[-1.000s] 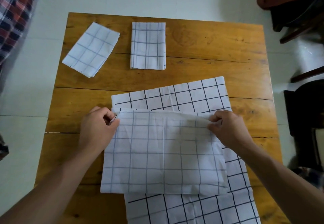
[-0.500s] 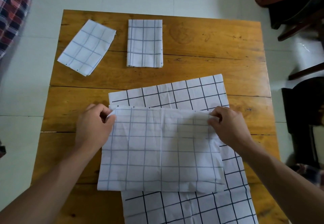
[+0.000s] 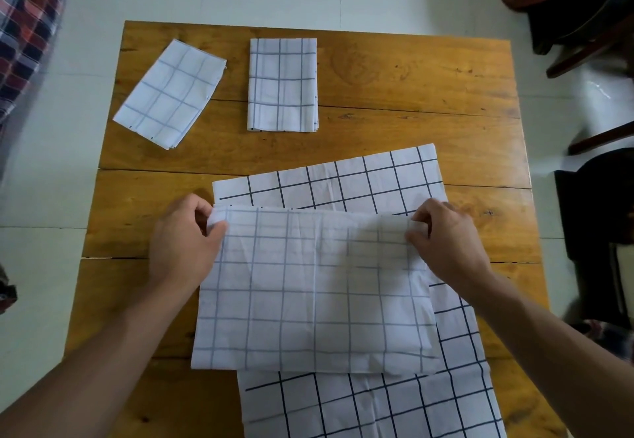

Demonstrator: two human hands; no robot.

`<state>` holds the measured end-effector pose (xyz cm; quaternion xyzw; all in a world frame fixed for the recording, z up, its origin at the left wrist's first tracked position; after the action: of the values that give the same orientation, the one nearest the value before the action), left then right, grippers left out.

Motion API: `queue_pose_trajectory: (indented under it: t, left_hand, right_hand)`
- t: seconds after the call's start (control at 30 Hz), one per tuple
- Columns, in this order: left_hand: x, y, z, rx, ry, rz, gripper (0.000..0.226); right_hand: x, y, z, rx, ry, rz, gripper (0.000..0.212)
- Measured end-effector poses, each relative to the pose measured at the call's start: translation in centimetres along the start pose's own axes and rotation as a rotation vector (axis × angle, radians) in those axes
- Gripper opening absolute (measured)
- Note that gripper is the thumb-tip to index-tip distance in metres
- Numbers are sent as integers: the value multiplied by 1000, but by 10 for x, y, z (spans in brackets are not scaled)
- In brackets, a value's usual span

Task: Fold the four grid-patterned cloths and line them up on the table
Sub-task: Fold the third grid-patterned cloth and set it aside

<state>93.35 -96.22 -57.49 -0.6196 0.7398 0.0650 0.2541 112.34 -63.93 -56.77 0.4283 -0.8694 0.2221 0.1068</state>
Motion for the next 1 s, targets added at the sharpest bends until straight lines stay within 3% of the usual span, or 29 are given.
queue_pose_trajectory:
  t: [0.1, 0.2, 0.3, 0.43, 0.5, 0.57, 0.73, 0.87, 1.0]
  left_hand:
    - [-6, -3, -4, -58, 83, 50, 30]
    - [-14, -6, -3, -56, 166, 132, 15]
    - [-13, -8, 0, -43, 178, 151, 9]
    - [-10, -13, 2, -37, 168, 129, 4]
    - [-14, -20, 5, -25, 216, 144, 15]
    - [-27, -38, 9, -1, 240, 254, 28]
    - [-63, -109, 38, 171, 219, 573, 34]
    - [-58, -133, 56, 268, 274, 592, 44]
    - [-50, -135, 60, 242, 251, 603, 53]
  right_hand:
    - [9, -8, -6, -99, -191, -74, 41]
    - [40, -23, -1, -143, -195, -299, 37]
    - [63, -44, 24, 26, -132, -406, 37]
    - [67, -57, 47, 139, -154, -364, 56]
    - [66, -56, 47, 138, -133, -347, 62]
    - [66, -59, 49, 144, -149, -353, 68]
    - [66, -70, 48, 141, -133, -369, 83]
    - [62, -82, 51, 179, -161, -404, 94]
    - [55, -82, 57, 225, -173, -379, 98]
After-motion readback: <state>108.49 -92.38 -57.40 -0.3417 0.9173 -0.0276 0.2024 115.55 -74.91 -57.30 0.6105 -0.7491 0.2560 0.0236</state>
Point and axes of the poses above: each hand's wrist, its own y-axis towards the middle knuckle, its own z-axis out of the palm, x = y × z, the point moved 6 cm from there along y, towards the middle knuckle, and after that the axes turned 2 degrees about -z, right-handed, at the moved point
